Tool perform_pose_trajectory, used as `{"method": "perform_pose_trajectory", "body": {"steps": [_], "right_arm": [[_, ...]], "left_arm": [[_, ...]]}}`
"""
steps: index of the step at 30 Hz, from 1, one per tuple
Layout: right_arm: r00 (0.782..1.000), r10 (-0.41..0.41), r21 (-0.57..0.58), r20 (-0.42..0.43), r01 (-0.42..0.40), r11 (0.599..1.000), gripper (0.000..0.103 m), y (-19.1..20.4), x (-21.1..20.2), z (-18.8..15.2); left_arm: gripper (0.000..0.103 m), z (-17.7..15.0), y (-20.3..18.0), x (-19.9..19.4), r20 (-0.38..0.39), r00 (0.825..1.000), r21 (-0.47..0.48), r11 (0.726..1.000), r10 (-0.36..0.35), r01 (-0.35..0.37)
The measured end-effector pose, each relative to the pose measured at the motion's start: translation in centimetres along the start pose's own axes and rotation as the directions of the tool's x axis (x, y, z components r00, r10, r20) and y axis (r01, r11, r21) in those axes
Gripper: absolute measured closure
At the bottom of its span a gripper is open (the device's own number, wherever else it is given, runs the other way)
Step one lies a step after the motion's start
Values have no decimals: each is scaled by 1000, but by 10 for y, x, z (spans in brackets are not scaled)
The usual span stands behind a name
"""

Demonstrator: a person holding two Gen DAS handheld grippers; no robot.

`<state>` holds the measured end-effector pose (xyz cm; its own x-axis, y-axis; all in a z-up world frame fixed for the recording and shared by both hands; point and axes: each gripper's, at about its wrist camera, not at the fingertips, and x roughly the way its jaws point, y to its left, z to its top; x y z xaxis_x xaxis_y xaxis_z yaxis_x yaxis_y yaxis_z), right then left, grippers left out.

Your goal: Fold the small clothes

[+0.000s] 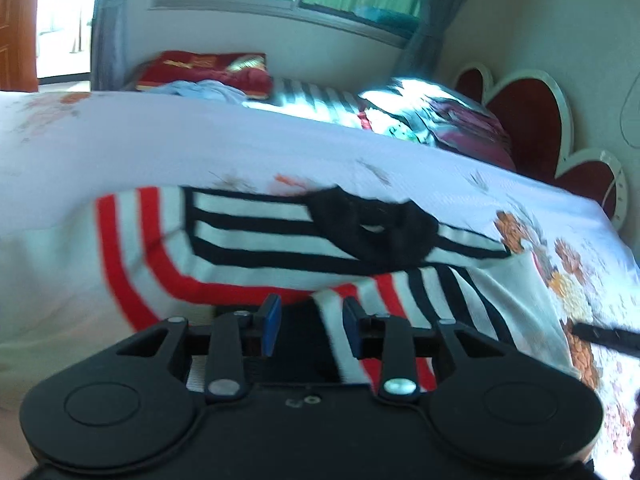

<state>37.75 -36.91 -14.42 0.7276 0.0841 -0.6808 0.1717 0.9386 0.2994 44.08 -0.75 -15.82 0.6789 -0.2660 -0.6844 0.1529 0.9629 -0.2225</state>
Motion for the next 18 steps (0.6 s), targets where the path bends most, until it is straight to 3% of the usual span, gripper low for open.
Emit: {"method": "perform_pose_trajectory", "body": {"steps": [5, 10, 12, 13, 14, 16, 18], "right_arm": [[999, 10, 35, -31, -9, 999, 64, 0, 46, 25], [998, 26, 69, -55, -22, 997, 64, -7, 80, 44], [998, 22, 62, -64, -18, 998, 84, -6, 87, 46], [998, 11, 48, -59, -8, 999, 85, -3, 87, 46], [999, -4, 17, -49, 5, 1000, 93, -1, 85, 46], [997, -77, -53, -9, 76, 996, 93, -2, 86, 41], [997, -81, -35, 0, 81, 996, 93, -8, 87, 40]], "left_arm": [[71, -10, -3, 28, -50, 998, 20, 999, 29, -28], [71, -17, 13, 34, -74, 997, -48, 999, 15, -19], [71, -17, 13, 34, -74, 997, -54, 998, 17, -21], [71, -17, 12, 34, -73, 997, -47, 999, 20, -24], [71, -18, 11, 34, -71, 997, -36, 999, 24, -27], [71, -18, 9, 33, -70, 997, -20, 999, 28, -30], [71, -18, 8, 33, -69, 997, -16, 999, 31, -32]]}}
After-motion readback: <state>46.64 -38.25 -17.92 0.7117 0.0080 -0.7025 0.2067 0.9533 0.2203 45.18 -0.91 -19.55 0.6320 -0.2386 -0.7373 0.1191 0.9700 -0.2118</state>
